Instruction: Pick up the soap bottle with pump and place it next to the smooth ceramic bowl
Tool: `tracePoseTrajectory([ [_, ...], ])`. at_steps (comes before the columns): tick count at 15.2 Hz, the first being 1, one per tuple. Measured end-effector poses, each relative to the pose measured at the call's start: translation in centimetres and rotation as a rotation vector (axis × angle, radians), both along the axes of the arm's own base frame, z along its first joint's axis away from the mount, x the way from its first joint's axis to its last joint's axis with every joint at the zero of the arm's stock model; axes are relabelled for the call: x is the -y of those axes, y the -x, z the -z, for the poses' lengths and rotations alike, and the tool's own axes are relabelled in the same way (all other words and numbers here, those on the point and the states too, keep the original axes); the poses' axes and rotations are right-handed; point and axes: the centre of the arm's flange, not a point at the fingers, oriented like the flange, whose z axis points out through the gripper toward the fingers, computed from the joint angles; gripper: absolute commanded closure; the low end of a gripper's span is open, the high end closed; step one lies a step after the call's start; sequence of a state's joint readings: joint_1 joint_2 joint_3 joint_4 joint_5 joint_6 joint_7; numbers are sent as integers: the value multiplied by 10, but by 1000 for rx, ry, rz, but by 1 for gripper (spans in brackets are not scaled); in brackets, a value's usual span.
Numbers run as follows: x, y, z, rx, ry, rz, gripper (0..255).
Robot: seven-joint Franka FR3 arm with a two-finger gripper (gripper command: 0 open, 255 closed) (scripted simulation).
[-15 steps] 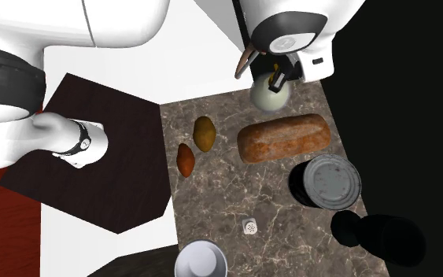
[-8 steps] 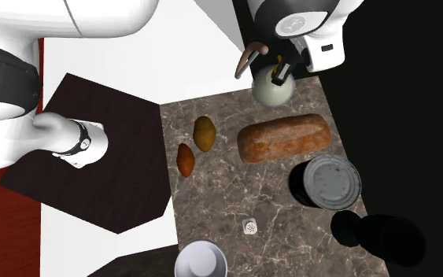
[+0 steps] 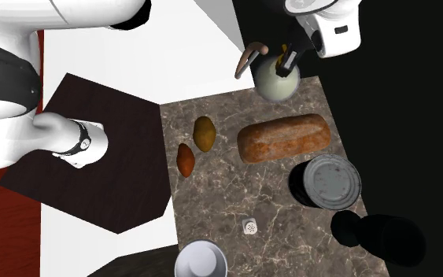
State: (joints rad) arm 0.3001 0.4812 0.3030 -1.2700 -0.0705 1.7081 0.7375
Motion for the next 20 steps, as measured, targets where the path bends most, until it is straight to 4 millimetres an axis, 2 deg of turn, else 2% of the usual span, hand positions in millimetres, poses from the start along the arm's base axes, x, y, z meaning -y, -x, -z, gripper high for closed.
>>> tracePoseTrajectory([
  [7,-1,1,-37,0,0,0,255],
  [8,5,1,-41,0,0,0,255],
  [20,148,37,-76,0,1,1,255],
])
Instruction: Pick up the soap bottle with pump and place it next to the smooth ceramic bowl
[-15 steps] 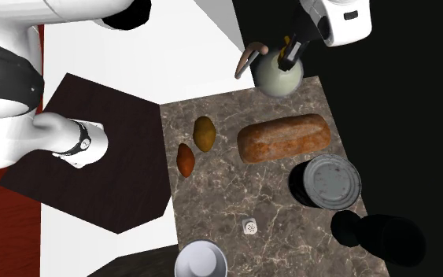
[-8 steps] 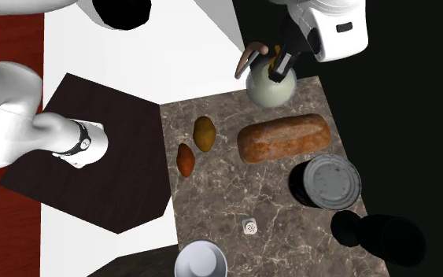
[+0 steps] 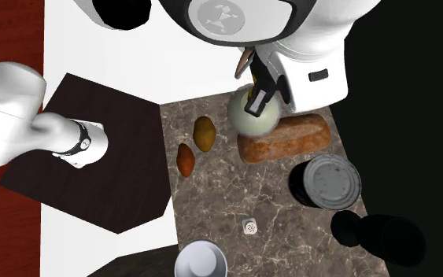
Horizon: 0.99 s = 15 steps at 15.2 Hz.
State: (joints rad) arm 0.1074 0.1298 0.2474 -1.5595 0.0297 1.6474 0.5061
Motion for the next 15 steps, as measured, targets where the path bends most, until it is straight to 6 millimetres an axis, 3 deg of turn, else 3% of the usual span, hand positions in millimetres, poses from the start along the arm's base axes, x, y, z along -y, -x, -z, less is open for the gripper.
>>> tracePoseTrajectory([
  [15,191,41,-43,0,0,1,255],
])
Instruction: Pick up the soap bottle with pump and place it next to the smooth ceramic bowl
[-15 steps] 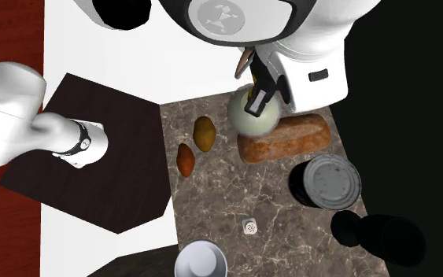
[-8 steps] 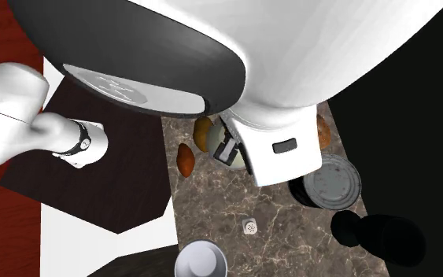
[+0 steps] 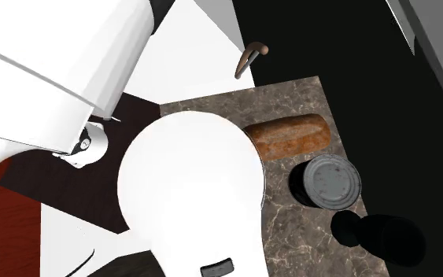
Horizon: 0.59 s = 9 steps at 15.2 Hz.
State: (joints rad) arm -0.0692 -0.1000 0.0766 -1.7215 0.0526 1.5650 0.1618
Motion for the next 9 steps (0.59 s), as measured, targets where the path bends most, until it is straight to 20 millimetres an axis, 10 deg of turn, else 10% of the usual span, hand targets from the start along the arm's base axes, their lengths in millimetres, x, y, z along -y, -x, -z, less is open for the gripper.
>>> tracePoseTrajectory([
  [5,58,14,-14,0,0,0,255],
  [9,65,17,0,-1,-1,-1,255],
])
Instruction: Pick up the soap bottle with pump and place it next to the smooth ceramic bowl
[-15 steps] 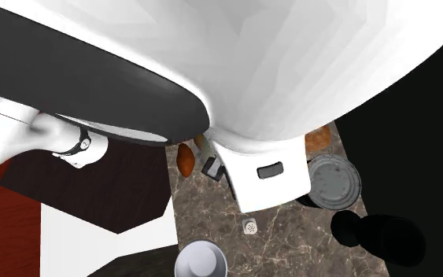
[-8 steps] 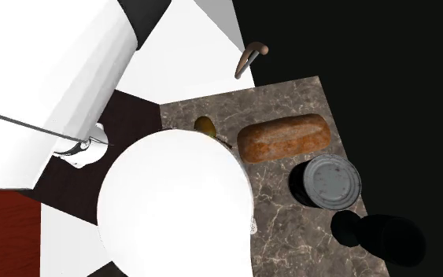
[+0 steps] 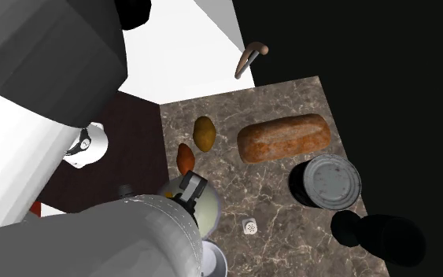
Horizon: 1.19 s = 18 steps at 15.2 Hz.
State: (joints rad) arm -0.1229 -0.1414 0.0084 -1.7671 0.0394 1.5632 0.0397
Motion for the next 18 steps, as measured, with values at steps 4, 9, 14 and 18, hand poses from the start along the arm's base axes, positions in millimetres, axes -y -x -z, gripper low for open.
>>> tracePoseTrajectory([
  [4,0,0,20,0,0,0,255],
  [9,2,-1,47,0,0,0,255],
  [14,2,-1,72,0,0,0,255],
  [18,2,-1,94,0,0,-1,255],
])
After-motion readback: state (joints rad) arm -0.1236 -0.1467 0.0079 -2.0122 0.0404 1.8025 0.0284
